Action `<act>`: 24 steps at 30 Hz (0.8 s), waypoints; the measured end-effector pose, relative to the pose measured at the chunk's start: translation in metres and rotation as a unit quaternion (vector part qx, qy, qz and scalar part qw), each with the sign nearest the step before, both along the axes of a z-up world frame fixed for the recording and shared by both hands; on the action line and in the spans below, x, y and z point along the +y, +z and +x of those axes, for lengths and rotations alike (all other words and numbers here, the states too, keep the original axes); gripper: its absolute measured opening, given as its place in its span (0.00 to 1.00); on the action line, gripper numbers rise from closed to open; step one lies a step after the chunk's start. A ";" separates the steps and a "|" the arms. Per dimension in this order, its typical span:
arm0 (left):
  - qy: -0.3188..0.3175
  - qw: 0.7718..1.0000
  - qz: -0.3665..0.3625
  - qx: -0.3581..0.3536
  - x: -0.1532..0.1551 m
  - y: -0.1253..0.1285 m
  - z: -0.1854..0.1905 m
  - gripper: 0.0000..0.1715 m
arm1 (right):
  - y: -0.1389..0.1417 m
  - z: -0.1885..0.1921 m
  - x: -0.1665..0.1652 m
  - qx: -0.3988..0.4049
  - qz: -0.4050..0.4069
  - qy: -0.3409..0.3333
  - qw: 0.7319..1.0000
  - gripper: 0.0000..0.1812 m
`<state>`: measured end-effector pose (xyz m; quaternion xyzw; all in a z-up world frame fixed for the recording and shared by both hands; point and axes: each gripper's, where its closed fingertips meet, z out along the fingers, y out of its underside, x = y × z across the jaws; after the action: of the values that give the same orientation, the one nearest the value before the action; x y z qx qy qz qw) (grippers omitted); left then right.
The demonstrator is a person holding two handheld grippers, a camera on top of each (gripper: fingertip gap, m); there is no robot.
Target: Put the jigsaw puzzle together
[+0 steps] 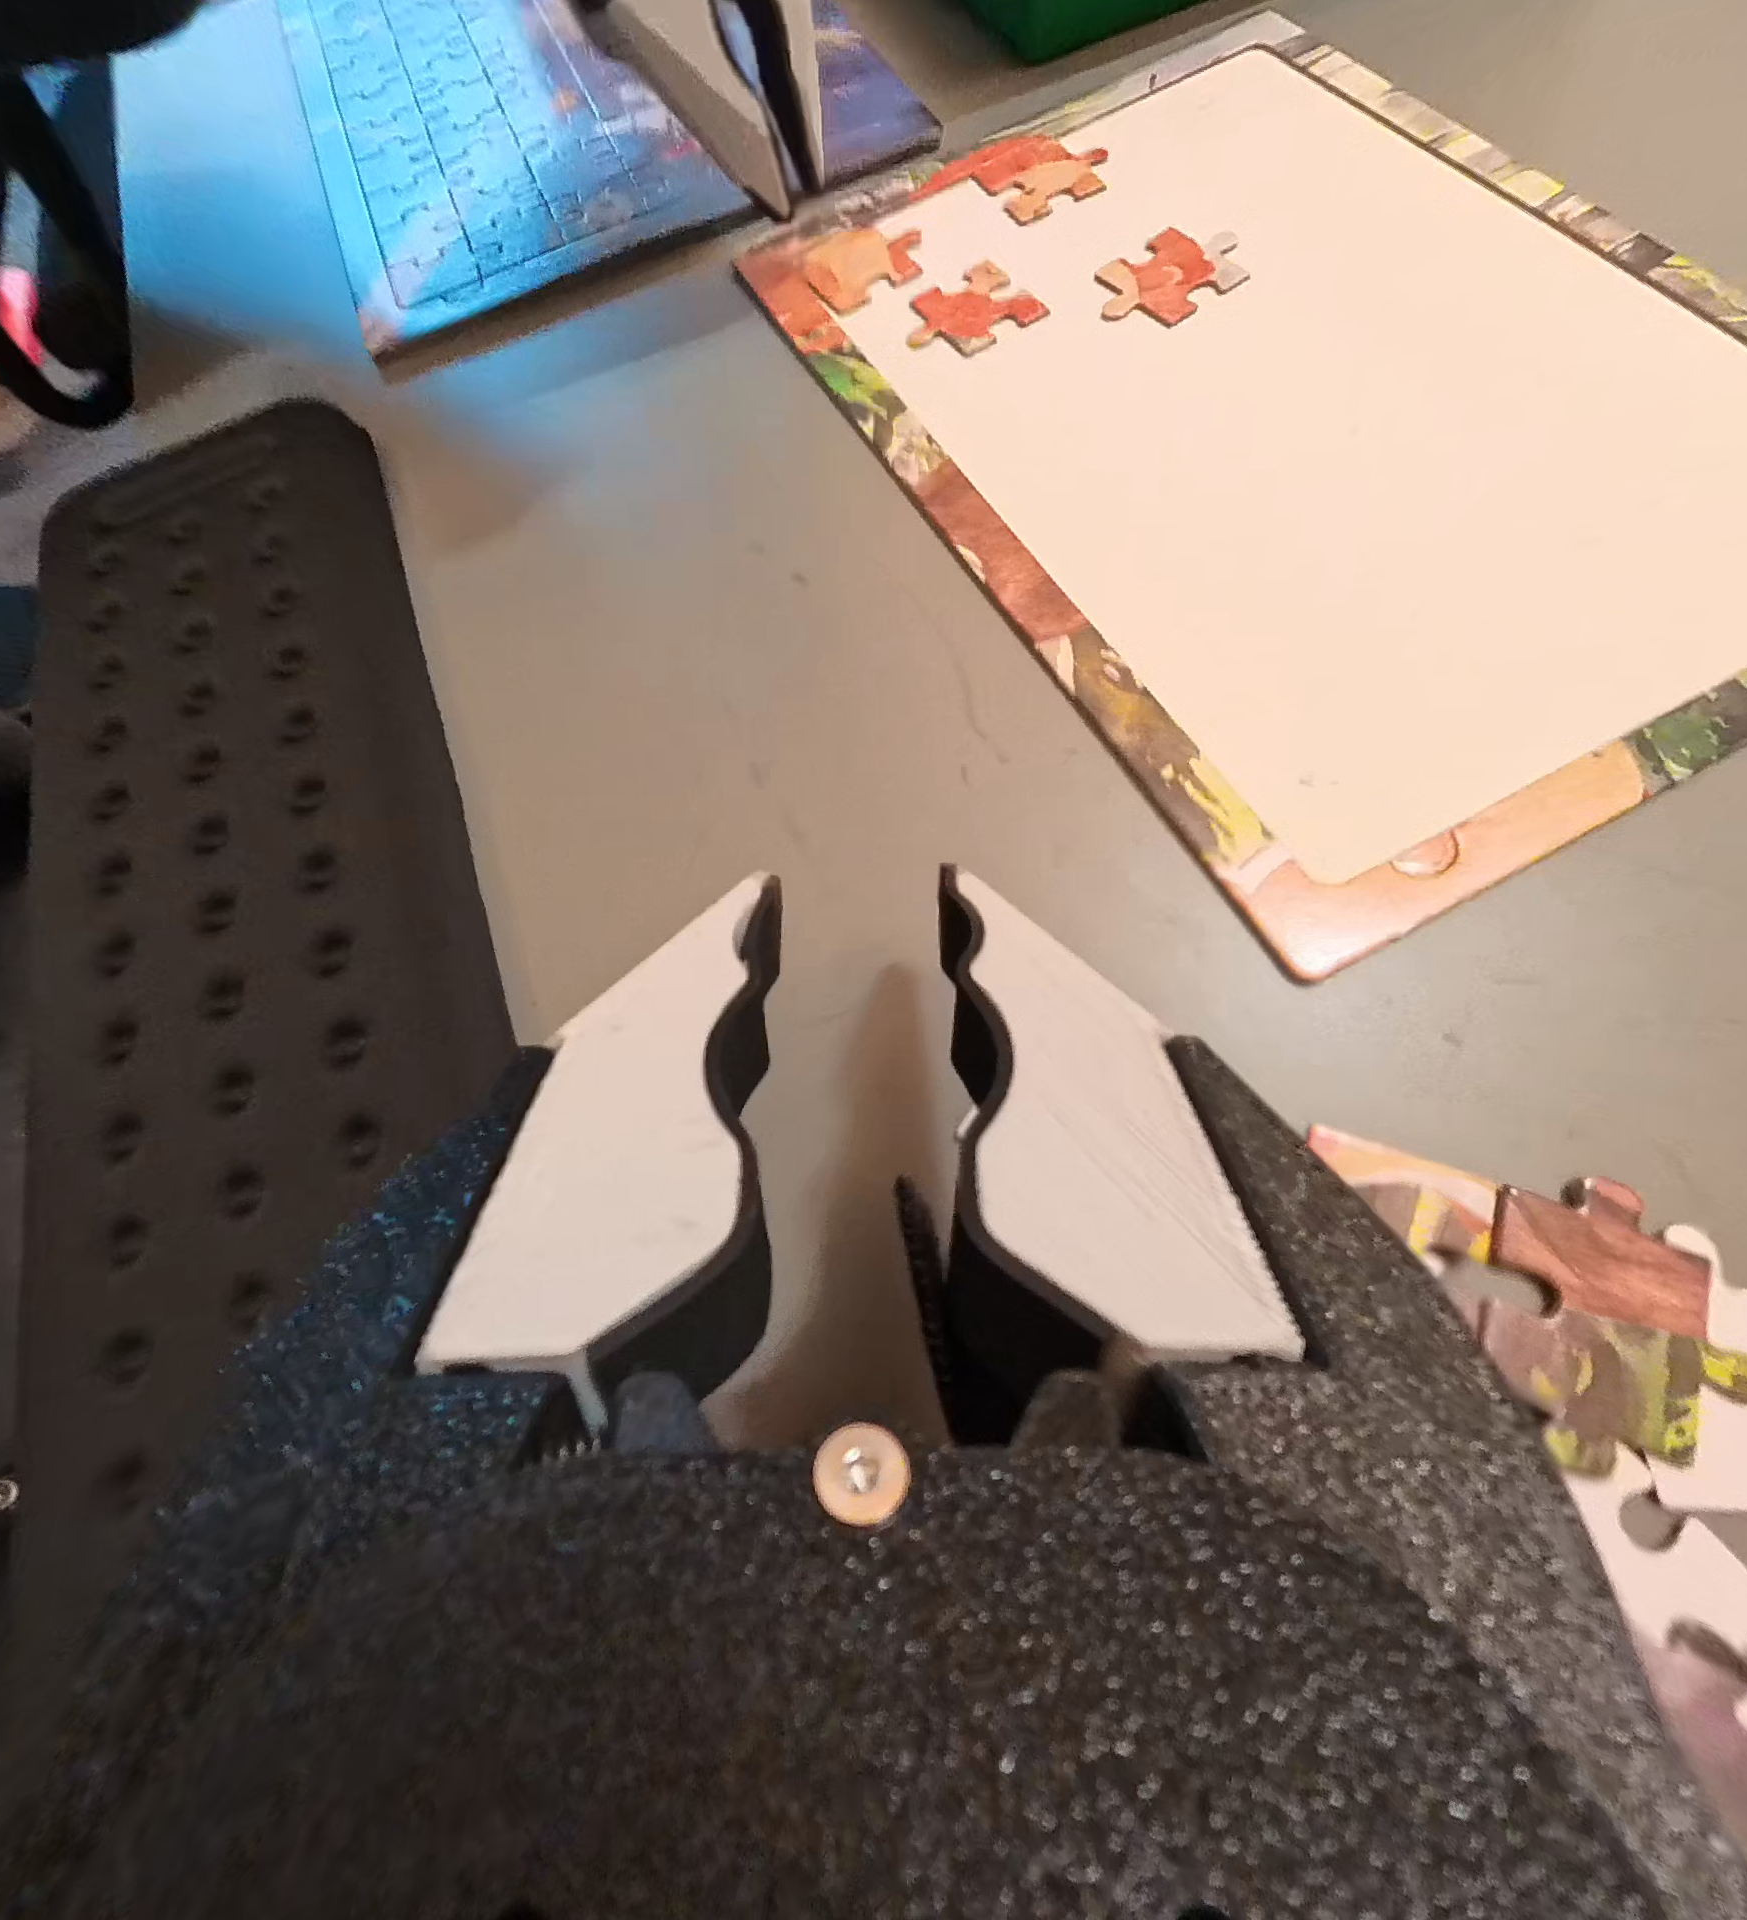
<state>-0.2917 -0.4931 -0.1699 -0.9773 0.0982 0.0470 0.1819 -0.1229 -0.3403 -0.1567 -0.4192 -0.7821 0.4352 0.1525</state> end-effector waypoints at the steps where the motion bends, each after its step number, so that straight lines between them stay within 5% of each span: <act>1: 0.021 1.000 0.010 -0.001 -0.004 0.004 -0.002 0.08 | 0.004 -0.006 -0.003 -0.005 -0.011 0.002 1.000 0.18; 5: 0.069 0.997 0.035 -0.008 -0.021 0.005 0.000 0.04 | 0.025 -0.044 -0.039 0.003 0.013 0.078 0.997 0.18; 7: 0.076 0.996 0.045 0.000 -0.024 -0.001 0.003 0.00 | 0.028 -0.078 -0.063 0.011 0.033 0.110 0.993 0.02; 12: 0.087 0.994 0.069 0.006 -0.022 -0.008 0.008 0.00 | 0.007 -0.153 -0.112 -0.040 0.039 0.125 0.991 0.00; 24: 0.095 0.990 0.102 -0.004 -0.023 -0.013 0.007 0.00 | -0.026 -0.173 -0.131 -0.037 0.135 0.123 0.982 0.00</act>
<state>-0.2844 -0.5159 -0.1827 -0.9588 -0.0012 0.0702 0.2752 -0.2961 -0.4716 -0.1823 -0.3109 -0.8844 0.3252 0.1238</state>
